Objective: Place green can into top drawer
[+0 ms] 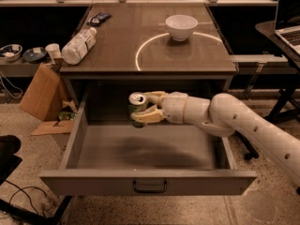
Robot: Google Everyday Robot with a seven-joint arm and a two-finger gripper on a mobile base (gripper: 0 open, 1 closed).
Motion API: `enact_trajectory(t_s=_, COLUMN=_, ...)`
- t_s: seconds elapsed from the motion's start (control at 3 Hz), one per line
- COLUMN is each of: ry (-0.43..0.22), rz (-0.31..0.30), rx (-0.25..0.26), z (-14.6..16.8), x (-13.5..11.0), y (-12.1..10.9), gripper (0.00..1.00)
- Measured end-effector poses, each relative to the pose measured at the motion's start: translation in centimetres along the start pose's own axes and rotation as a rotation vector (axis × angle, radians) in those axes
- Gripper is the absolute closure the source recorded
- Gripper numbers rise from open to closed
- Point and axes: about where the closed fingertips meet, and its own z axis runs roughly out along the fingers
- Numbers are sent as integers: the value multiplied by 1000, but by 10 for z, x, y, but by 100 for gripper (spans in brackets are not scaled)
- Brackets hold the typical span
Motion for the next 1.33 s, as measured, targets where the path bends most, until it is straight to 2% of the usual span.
enact_trajectory(t_s=0.33, ry=28, rz=-14, rx=-49, z=24, x=-3, y=27, gripper=100)
enact_trajectory(t_s=0.67, ry=-4, rz=-4, rx=-72, z=56, x=4, y=43, gripper=100)
enact_trajectory(t_s=1.0, ry=-40, rz=57, rx=-53, z=81, x=34, y=51, gripper=100)
enact_trajectory(t_s=1.33, ry=14, rz=91, rx=-18, z=96, x=71, y=55, gripper=100)
